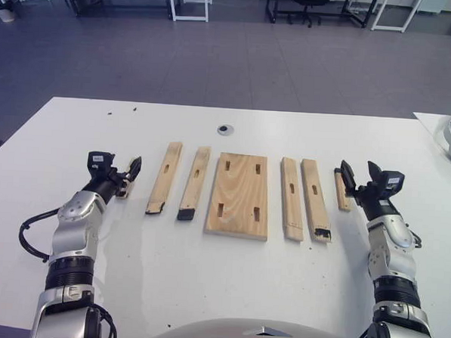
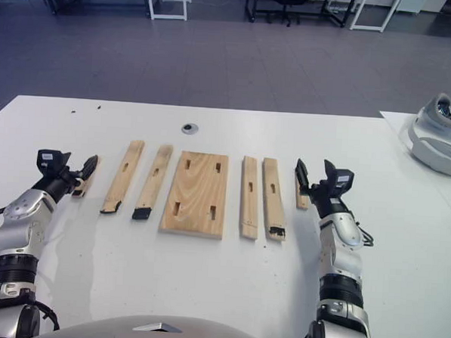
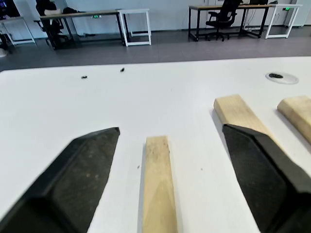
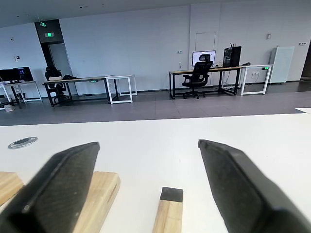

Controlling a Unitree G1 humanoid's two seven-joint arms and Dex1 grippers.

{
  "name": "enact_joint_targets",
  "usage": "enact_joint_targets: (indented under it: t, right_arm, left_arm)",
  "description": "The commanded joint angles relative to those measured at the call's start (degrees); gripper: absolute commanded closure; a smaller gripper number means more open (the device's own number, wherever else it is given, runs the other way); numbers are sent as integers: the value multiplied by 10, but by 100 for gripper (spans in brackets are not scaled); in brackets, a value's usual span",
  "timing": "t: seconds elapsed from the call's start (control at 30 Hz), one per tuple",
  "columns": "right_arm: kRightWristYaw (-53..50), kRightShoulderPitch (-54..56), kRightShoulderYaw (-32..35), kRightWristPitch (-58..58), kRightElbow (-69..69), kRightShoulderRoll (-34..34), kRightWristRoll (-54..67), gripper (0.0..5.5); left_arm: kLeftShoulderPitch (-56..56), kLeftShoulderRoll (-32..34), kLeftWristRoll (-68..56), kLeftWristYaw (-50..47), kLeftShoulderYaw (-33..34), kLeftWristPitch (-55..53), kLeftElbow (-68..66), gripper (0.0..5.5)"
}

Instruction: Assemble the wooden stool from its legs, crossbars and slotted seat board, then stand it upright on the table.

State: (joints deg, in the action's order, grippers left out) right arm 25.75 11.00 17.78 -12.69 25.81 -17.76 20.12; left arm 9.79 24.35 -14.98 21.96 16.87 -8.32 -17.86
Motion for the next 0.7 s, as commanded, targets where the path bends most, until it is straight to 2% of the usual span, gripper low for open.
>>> enact_joint_targets:
  t: [0.03,0.07,0.47,0.6,0.7]
  right_arm:
    - [1,-4,-3,1,-8,-2,-7,170]
    - [0,-5,-3,0,-8,-2,-8,170]
    - [-10,-6,-3,0,-6,0,-18,170]
    - [-14,-2,-12,10,-4,-4,-34,170]
    - [2,14,-37,63,-62,-1,-16,170]
  left_arm:
    - [-3,16,20,-3,-12,-26,-21,159]
    - [-4,19,23,-2,-15,-35,-29,159]
    - [-24,32,23,12,-23,-143,-34,345]
    - [-24,35,34,10,-28,-129,-33,413]
    - [7,23,10,14,-9,-64,10,422]
